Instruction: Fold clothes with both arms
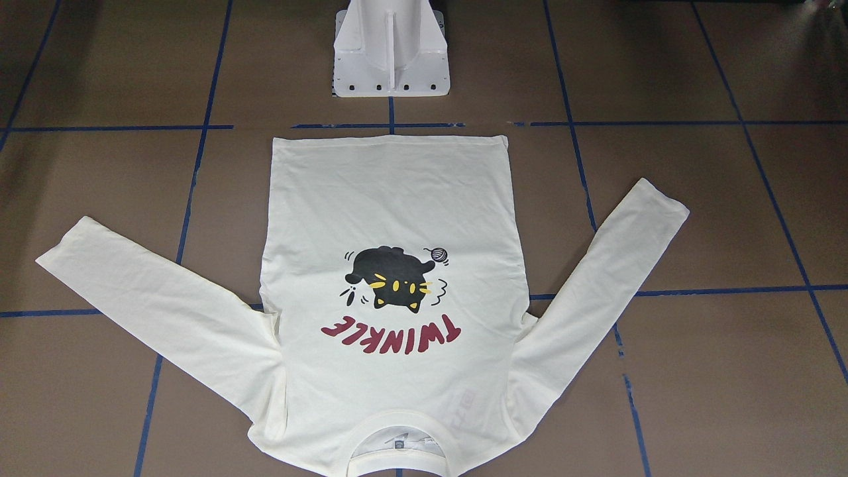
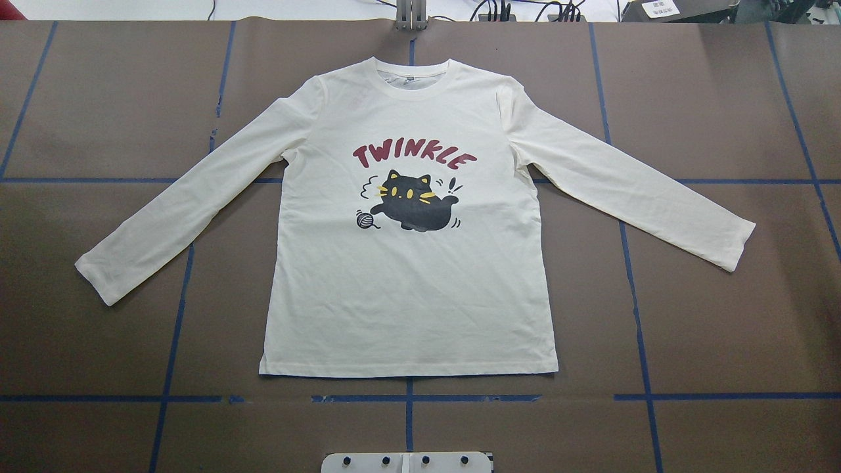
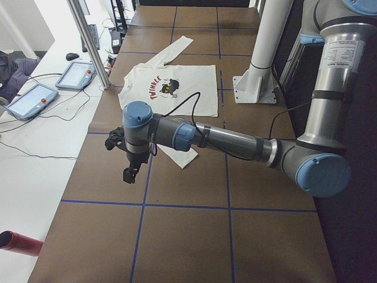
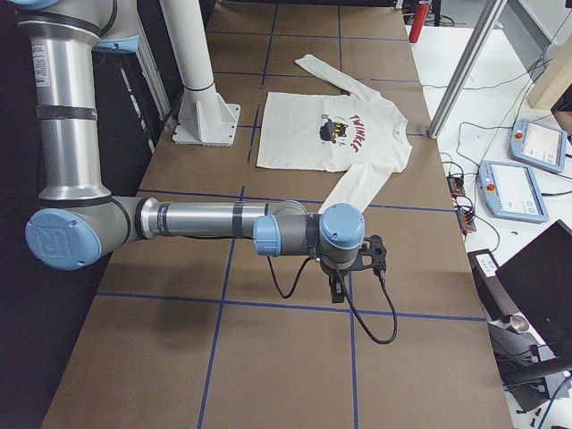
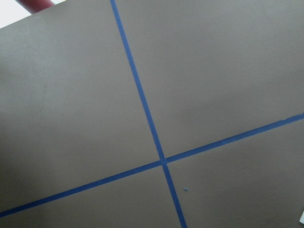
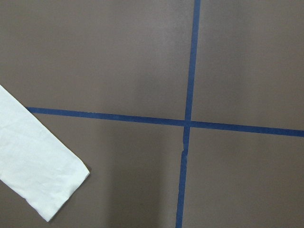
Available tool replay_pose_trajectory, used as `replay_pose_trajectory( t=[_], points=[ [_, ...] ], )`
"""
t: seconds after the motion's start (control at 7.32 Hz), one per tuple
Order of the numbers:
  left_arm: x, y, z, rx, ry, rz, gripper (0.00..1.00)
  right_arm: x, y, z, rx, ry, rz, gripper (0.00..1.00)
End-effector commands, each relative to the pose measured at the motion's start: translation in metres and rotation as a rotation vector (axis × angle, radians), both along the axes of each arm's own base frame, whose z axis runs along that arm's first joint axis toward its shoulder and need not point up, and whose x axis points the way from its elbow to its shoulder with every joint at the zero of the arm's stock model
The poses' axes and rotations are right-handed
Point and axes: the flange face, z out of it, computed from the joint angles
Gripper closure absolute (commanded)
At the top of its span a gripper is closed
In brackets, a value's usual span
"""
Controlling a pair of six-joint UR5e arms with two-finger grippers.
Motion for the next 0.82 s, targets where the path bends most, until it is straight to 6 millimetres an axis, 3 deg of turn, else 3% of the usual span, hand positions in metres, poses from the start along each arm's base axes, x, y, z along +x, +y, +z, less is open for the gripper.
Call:
replay_pose_trajectory(
  t=[0.0,0.14,0.41,0.68],
  points=[
    [0.004,0.0,-0.007,0.042,0.008,0.009,0.0,-0.067,0.016,0.004,-0.04,0.015,0.062,0.0],
    [0.007,0.001,-0.022,0.057,0.046,0.017,0.0,-0.109,0.019,0.002,-0.056,0.04,0.082,0.0],
    [0.014,0.003,-0.022,-0.031,0.133,-0.037,0.0,-0.176,0.03,-0.002,-0.043,0.057,-0.025,0.0],
    [0.018,0.002,-0.024,-0.028,0.129,-0.033,0.0,-0.2,0.031,0.0,-0.03,0.09,-0.007,0.0]
  ],
)
